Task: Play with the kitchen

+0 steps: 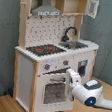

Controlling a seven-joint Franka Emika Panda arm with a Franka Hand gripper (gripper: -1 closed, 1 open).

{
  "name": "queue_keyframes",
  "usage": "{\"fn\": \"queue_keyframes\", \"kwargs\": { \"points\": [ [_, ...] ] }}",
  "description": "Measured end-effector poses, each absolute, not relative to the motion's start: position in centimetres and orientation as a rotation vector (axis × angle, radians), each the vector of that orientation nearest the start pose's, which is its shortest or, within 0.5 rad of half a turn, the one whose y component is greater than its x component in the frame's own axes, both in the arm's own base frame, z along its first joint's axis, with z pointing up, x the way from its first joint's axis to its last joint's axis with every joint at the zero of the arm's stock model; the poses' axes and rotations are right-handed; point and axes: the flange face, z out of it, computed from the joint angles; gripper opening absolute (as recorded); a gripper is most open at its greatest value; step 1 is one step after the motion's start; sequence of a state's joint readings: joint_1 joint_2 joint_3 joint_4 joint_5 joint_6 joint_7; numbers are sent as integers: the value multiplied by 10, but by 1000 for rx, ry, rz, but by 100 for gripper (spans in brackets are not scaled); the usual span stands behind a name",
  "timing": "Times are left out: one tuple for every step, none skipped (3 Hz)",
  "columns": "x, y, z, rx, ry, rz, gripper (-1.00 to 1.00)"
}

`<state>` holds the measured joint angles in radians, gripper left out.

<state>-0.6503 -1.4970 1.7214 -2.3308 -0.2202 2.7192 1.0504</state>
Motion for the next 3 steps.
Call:
{"fn": "queue_keyframes", "kwargs": {
  "points": [
    [272,462,246,1764,475,1532,-100],
    [265,465,245,1743,411,1509,-100],
    [255,476,244,1728,365,1486,-100]
  ]
}}
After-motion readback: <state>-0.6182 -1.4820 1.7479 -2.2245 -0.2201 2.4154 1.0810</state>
